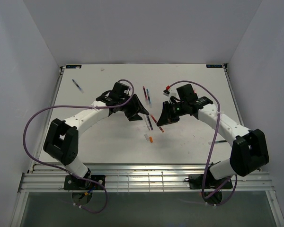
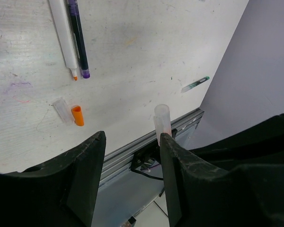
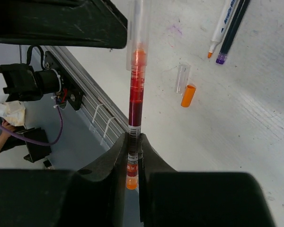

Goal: Open the pen caps

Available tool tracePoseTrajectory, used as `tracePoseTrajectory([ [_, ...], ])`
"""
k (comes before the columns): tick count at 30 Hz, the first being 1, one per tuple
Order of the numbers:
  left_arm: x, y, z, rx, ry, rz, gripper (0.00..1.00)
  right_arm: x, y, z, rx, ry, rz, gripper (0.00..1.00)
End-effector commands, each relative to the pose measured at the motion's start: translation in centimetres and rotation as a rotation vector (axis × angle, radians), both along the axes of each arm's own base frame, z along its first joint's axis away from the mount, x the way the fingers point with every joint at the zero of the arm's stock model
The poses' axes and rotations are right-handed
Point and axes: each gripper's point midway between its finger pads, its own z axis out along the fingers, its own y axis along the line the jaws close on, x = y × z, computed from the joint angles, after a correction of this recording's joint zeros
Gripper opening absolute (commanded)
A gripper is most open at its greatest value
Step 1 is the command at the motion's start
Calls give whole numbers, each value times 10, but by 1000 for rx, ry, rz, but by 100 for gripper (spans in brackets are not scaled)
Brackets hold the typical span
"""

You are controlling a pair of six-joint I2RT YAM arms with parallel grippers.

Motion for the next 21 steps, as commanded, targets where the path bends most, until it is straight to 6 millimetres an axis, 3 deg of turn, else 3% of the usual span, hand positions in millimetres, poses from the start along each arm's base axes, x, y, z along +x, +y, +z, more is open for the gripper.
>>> tracePoseTrajectory([
  [1,6,-10,18,-58,-25,-10,60,-5,13,27,120,-27,40,8],
  [12,19,-23,25,-113,-16,-8,59,-11,23,27,154,3,78,8],
  [21,15,-20,25,-117,-10,-2,57,-8,28,21,151,17,84,8],
])
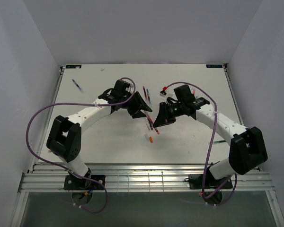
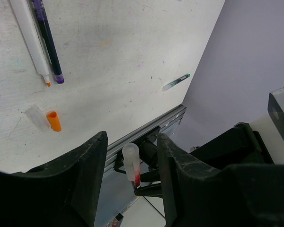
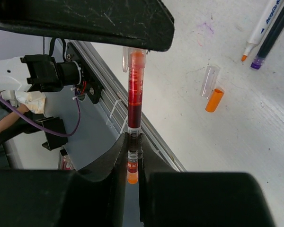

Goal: Open the pen caps

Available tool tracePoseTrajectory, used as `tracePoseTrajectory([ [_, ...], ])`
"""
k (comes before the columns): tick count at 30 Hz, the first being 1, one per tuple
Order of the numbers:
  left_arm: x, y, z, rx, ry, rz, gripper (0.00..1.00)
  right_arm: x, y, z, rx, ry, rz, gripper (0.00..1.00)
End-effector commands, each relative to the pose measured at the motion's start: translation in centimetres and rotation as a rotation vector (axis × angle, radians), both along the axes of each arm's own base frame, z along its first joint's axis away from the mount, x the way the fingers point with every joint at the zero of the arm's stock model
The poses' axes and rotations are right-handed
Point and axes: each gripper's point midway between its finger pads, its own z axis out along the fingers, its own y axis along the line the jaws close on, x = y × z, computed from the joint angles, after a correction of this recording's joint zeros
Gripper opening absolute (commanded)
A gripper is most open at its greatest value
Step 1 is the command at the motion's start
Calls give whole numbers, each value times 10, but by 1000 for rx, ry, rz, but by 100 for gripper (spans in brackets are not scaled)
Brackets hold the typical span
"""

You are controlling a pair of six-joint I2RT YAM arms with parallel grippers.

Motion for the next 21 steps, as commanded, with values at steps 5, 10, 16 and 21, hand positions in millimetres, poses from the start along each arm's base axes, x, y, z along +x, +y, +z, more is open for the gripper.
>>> tracePoseTrajectory([
  [5,1,2,13,-33,-25,10,51,1,9,11,60,-26,34,8],
  [10,0,1,11,-41,-20,4,36,5,12,9,64,-20,24,8],
  [16,-1,1,12,-43,-22,-5,7,16,16,6,42,-37,35,12],
  [21,-3,2,10,-42,-13,-8,0,28,21,3,27,-43,43,41],
])
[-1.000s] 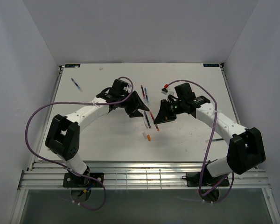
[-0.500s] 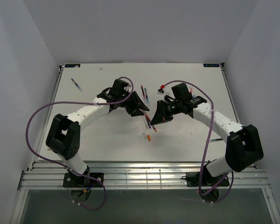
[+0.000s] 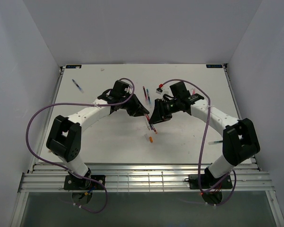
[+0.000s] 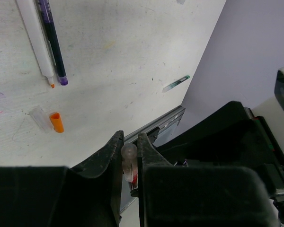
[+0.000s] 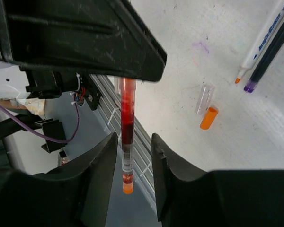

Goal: Open the pen caps

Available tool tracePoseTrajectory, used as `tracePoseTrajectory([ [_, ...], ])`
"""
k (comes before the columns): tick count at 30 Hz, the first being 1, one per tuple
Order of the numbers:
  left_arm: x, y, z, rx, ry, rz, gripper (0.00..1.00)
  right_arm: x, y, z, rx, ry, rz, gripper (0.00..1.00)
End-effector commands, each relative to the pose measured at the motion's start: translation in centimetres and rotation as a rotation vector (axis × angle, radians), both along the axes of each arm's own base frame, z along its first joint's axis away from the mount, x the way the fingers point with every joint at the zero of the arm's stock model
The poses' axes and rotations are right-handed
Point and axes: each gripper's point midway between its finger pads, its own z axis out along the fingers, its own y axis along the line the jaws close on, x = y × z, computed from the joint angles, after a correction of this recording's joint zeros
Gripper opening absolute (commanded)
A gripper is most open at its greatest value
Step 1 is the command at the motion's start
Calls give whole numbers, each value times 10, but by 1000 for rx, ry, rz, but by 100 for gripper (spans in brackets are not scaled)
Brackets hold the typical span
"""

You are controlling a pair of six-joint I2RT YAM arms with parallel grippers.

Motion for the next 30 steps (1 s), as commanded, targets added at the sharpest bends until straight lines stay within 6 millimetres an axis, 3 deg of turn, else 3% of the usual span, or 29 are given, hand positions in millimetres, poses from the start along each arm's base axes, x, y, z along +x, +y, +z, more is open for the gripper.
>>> tracePoseTrajectory([
  [1,-6,-1,12,-30,-15,-21,0,18,10,14,21,-59,19,42],
  [9,-4,-3,15,-37,-15,-19,0,21,21,3,22,-18,70,38],
  [12,0,-4,16,-41,-3,-7,0,12,25,-1,6,-22,114,25],
  [13,2,-3,12,-35,16,-1,0,5,25,-5,-16,-14,130,8],
  [16,10,7,10,-14,80,45,0,0,14,-20,-164,-90,116,8],
  [17,16,14,8,-13,119,73,0,16,-4,-34,-337,-194,43,8],
  [18,19,18,7,-15,142,86,0,21,-15,-35,-456,-278,21,8],
  [19,22,22,6,-21,168,104,0,14,-13,-34,-548,-377,62,8],
  [20,24,25,3,-27,204,121,0,27,-37,-37,-717,-465,-6,8],
  [23,37,41,0,-37,251,161,0,25,-57,-37,-849,-569,-27,8],
  [26,49,55,3,-13,242,180,0,23,-68,-36,-913,-624,-15,8],
  [28,51,55,7,-22,222,172,0,18,-65,-38,-875,-606,17,8],
  [29,57,53,12,-42,178,164,0,5,-48,-40,-756,-547,77,8],
  [30,56,52,16,-48,142,143,0,3,-40,-38,-683,-509,66,8],
])
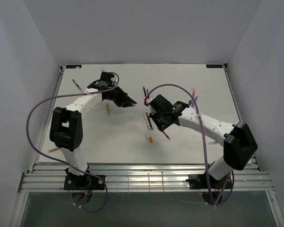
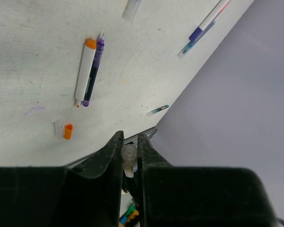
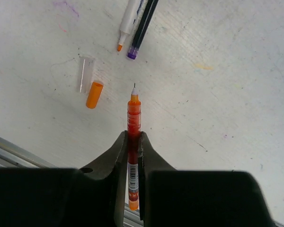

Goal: Open the pen caps

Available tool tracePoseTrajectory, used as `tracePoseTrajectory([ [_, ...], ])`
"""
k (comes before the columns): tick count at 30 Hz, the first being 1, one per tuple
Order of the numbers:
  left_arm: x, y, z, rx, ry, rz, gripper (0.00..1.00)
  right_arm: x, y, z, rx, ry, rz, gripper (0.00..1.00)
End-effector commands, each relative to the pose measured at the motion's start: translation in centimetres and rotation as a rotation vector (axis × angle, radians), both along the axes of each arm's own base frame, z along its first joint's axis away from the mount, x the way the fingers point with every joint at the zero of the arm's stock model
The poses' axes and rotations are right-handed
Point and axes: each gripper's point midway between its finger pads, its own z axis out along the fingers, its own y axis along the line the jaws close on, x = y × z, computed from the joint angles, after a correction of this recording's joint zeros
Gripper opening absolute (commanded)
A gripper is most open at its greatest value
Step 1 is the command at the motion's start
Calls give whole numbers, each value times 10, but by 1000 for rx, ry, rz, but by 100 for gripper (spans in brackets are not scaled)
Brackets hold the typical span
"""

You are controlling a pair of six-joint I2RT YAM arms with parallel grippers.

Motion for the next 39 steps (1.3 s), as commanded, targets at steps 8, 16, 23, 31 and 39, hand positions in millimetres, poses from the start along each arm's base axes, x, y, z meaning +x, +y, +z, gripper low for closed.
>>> tracePoseTrajectory([
  [8,-57,-7,-2,66,-186,-209,0,36,13,7,385,243,-92,8],
  [16,-113,-32,-41,90,-156,-322,1,89,49,-18,441,291,-145,8],
  [23,-113,-39,-61,124,-150,-356,7,111,44,-52,372,284,-198,8],
  [31,-118,-43,-93,141,-121,-384,15,111,41,-79,329,308,-213,8],
  [39,-133,-41,-114,151,-88,-394,25,109,40,-88,321,326,-218,21],
])
